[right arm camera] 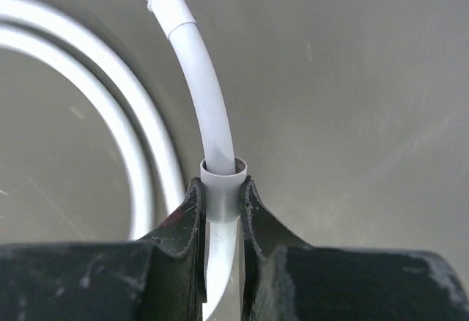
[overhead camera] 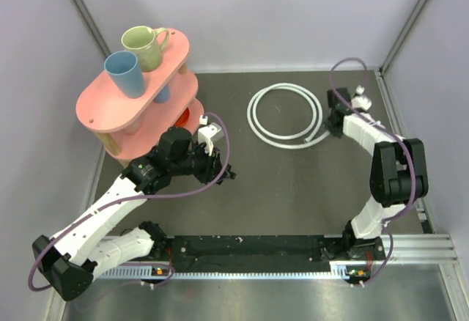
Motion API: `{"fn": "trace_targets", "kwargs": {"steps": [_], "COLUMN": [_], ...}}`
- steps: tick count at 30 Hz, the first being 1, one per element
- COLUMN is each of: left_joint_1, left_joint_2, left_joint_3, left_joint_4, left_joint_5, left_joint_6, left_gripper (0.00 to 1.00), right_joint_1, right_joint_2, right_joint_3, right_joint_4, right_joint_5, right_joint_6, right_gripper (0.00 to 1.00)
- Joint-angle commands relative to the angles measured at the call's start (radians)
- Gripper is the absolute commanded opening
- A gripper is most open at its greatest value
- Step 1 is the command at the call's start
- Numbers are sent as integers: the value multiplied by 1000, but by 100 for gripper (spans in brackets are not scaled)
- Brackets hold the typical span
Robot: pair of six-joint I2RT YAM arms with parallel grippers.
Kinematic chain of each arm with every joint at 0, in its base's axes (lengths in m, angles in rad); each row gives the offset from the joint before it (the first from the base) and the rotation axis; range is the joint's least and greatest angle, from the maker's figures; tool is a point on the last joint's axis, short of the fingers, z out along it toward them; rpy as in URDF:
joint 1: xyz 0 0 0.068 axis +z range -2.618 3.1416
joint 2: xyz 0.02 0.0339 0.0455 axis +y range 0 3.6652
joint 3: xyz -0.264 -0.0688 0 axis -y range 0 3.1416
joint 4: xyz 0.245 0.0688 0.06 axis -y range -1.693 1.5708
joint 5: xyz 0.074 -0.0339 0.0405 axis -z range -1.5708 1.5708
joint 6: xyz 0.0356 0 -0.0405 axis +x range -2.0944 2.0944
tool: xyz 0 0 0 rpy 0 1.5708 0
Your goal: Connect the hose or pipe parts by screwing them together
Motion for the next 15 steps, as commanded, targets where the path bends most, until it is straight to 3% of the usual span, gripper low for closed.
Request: {"fn": "trace_targets", "kwargs": {"steps": [1,2,4,9,12,13,15], "left_joint_1": [-3,-3,-3,-3,-3,-1,-3], "left_joint_2": [-4,-3,2,14,14,16,16], "left_joint_3": [2,2,2,3,3,5,8], "left_joint_4": [69,69,69,69,69,70,72], "left_joint_5": [-7,-8,-10,-36,-61,-64,-88], "left_joint_6": [-8,-8,-8,-10,-13,-16,-22], "left_gripper": [0,0,0,0,0,0,0], "right_joint_1": [-66,-66,-68,-72,-89,-101,-103], "right_joint_2": [-42,-37,-31,-91,-94,-99,-102], "right_joint_3": [282,324,439,504,588,591,576], "right_joint_4": [213,227,249,593,678,712,814], "right_joint_5": [29,13,8,-159,-349,-535,-707], "right_joint_6": [-474,-647,-769,-1129,-1189,-1205,-1293], "right_gripper": [0,0,0,0,0,0,0]}}
